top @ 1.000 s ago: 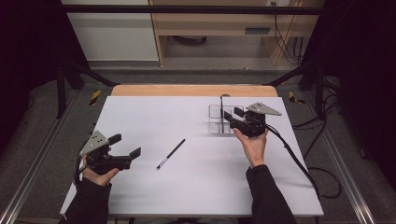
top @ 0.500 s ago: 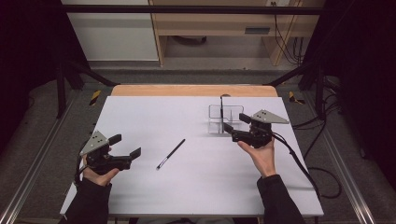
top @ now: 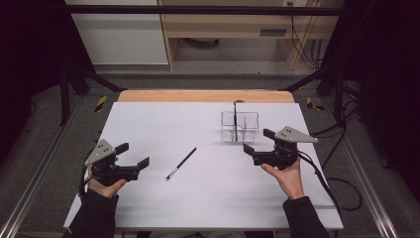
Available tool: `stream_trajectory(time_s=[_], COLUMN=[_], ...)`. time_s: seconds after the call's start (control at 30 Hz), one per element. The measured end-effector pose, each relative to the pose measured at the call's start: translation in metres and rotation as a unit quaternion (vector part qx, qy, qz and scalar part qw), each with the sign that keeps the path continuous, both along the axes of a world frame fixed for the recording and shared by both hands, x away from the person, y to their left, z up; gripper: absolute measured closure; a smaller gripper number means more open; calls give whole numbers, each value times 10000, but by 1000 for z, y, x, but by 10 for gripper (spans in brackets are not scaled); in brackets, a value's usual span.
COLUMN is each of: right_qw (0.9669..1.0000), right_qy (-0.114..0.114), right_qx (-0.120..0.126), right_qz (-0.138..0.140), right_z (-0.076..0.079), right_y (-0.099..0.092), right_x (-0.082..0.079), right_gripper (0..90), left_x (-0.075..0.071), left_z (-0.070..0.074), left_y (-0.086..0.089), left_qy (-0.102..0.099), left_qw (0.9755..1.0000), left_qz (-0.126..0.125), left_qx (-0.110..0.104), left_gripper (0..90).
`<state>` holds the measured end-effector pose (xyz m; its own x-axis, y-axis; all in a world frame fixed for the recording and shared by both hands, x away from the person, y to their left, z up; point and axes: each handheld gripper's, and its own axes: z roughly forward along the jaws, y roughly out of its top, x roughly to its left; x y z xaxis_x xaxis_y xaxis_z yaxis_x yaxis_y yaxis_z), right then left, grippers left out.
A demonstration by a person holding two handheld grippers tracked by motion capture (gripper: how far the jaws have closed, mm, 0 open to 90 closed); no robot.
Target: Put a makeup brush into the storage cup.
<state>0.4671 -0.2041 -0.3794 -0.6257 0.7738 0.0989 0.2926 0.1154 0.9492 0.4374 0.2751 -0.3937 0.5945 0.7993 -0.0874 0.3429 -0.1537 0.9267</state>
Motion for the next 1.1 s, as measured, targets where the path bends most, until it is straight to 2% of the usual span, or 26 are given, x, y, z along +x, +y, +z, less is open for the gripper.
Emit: stream_trajectory(time_s=[0.13,0.3,0.37,0.57,0.7,0.87,1.1], right_qw=[10000,10000,10000,9999,10000,9999,9998], right_qy=[-34,-84,8,-85,-77,-19,-95], right_qx=[-74,-24,34,-94,1,-74,61], right_qz=[-34,-38,-21,-3,34,-80,-140], right_z=[-1,-1,-2,-7,-11,-17,-16], right_y=[-5,-12,-14,-21,-24,-29,-37], right_x=[-8,-18,-21,-30,-36,-41,-46], right_gripper=[40,23,19,23,27,26,29], left_x=[0,-1,-1,-3,-3,-4,-4], left_z=[0,1,1,2,2,4,3], left_y=[1,1,1,2,3,4,2], left_qy=[-1,-9,-19,-46,-45,-81,-54], left_qw=[10000,10000,10000,10000,10000,9999,10000], left_qz=[2,7,-1,11,14,24,-9], left_qx=[-11,-25,-22,-28,-46,-101,-22], left_gripper=[48,48,48,48,48,49,48])
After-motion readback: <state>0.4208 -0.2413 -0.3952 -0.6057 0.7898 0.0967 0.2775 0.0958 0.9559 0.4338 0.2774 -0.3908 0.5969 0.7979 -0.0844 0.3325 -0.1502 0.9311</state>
